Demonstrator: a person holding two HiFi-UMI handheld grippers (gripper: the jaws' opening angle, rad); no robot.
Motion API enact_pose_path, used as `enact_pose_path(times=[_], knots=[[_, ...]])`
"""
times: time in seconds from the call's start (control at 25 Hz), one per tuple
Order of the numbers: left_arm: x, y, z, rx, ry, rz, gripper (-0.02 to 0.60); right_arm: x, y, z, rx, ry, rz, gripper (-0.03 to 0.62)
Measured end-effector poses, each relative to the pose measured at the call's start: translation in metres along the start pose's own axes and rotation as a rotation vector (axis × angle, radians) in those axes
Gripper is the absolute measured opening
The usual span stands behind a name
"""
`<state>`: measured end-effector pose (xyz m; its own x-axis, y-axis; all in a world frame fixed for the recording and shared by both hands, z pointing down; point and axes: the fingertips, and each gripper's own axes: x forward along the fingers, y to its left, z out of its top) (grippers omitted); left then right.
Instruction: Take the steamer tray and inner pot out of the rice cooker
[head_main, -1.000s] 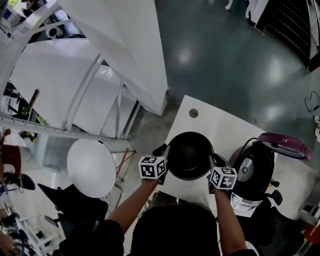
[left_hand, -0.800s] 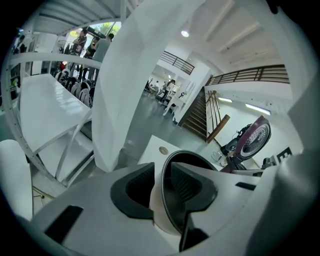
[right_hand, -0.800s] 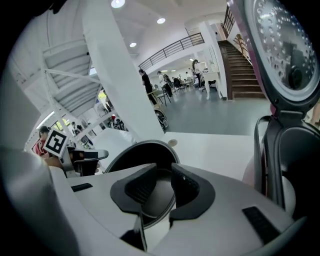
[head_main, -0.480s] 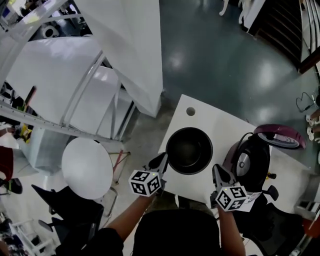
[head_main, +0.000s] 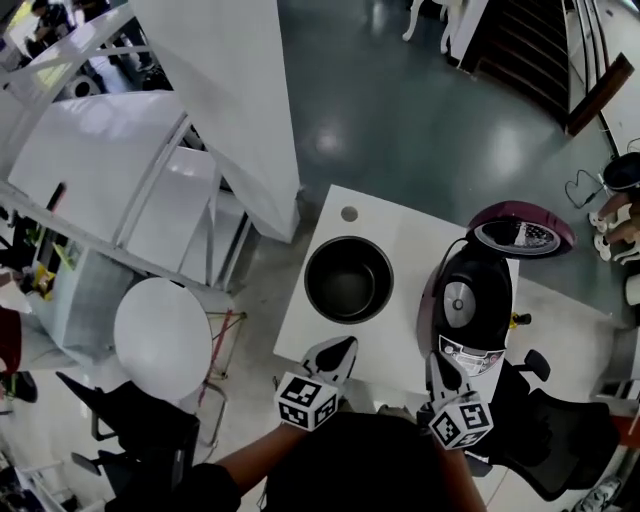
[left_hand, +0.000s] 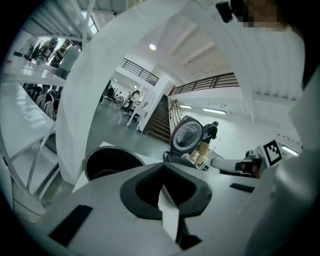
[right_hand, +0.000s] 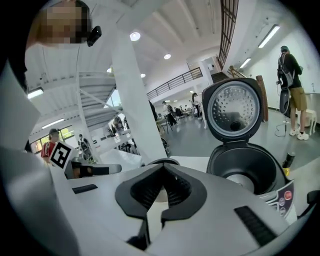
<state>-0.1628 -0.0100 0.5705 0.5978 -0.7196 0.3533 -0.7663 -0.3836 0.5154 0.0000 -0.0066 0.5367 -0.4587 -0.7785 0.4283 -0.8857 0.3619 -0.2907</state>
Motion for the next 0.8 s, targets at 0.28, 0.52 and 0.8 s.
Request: enact_pose_path(times=[0.28, 0.52, 0.8], knots=[[-0.015, -0.109, -0.035, 0.077, -0.065, 0.028, 0.004, -0.122, -0.050, 0.000, -0.034, -0.109, -0.039, 0.002], [-0.040, -0.196, -0.072, 0.135, -0.148, 0.031, 0.005, -0.229, -0.092, -0.011, -0.144, -0.221, -0.080, 0.000], [-0.069, -0.268, -0.133, 0.190, -0.167, 0.081, 0.005, -0.310, -0.118, -0.045, -0.141, -0.258, -0.077, 0.001]])
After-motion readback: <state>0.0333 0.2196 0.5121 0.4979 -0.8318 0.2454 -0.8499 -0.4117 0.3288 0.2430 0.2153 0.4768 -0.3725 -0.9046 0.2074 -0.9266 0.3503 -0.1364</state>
